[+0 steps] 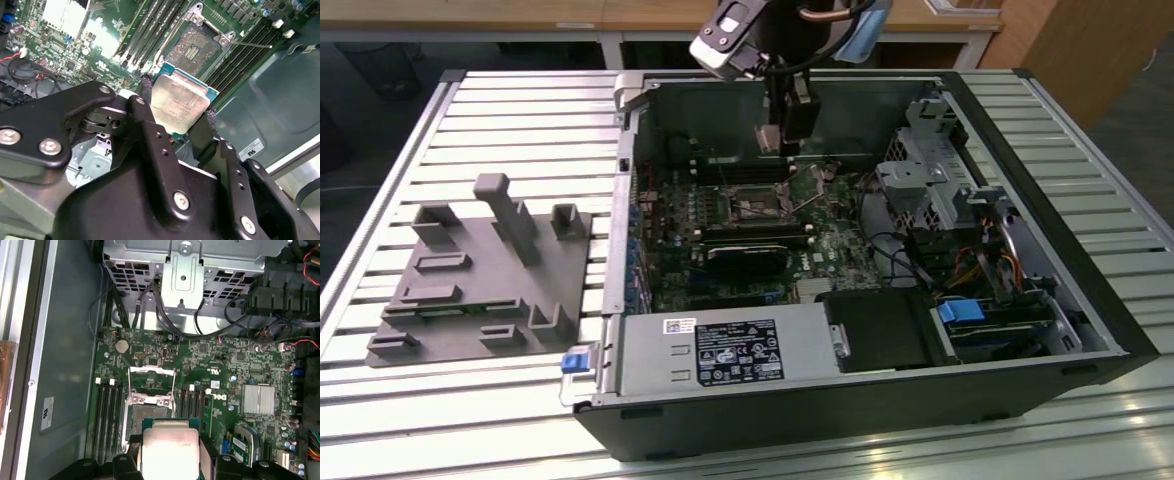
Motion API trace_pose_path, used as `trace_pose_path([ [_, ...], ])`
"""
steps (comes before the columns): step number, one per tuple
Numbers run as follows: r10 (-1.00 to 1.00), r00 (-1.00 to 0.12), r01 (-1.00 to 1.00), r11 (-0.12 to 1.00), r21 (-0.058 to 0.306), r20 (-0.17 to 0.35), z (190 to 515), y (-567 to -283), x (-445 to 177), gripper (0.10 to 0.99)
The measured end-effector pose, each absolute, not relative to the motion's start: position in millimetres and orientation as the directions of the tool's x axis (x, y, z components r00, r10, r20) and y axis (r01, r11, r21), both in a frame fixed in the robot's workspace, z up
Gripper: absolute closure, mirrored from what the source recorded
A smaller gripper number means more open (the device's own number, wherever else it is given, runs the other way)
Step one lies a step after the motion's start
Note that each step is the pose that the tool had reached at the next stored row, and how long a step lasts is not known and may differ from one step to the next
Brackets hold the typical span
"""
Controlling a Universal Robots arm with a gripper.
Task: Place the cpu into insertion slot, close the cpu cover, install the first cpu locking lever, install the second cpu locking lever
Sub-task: 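Place the cpu into insertion slot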
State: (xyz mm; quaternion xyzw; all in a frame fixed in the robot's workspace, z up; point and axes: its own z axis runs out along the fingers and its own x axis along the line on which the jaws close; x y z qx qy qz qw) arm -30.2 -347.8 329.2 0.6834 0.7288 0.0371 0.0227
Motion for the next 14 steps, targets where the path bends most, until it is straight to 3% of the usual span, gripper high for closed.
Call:
trace_pose_path([
  [14,0.998,-0.065,0.995,0.063,0.083,0.018,321.9,-347.8,-30.2,0.545],
])
